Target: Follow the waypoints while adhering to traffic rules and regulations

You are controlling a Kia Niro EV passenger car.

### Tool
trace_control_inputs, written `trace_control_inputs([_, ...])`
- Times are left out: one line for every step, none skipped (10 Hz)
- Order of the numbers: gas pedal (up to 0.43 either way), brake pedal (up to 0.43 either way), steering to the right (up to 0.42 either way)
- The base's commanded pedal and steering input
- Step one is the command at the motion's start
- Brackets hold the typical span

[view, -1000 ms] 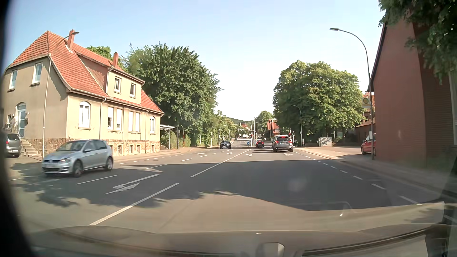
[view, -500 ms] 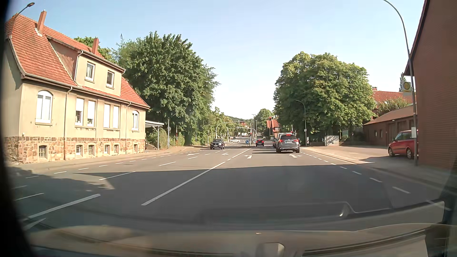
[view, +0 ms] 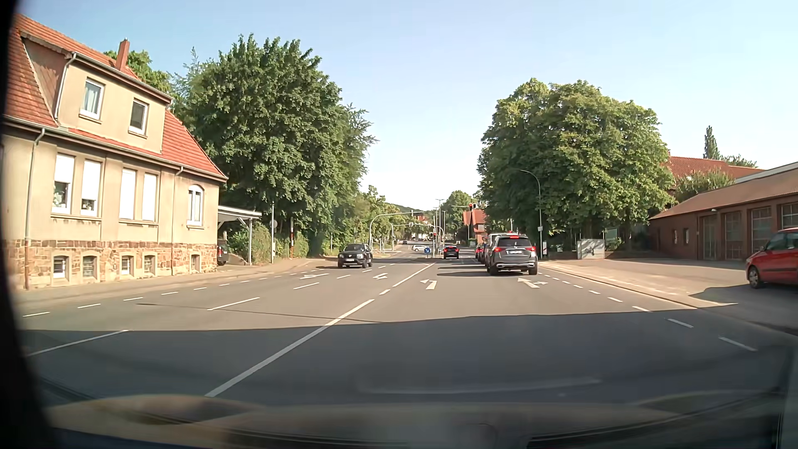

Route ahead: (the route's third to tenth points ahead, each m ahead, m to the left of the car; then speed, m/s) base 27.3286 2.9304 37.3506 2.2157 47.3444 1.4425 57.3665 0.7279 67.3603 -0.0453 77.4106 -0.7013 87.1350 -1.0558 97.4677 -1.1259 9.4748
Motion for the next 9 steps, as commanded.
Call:
trace_control_inputs([0.087, 0.006, 0.013])
trace_control_inputs([0.087, 0.006, 0.013])
trace_control_inputs([0.087, 0.006, 0.013])
trace_control_inputs([0.087, 0.006, 0.012])
trace_control_inputs([0.087, 0.006, 0.009])
trace_control_inputs([0.087, 0.006, 0.009])
trace_control_inputs([0.087, 0.006, 0.009])
trace_control_inputs([0.087, 0.006, 0.009])
trace_control_inputs([0.087, 0.006, 0.009])
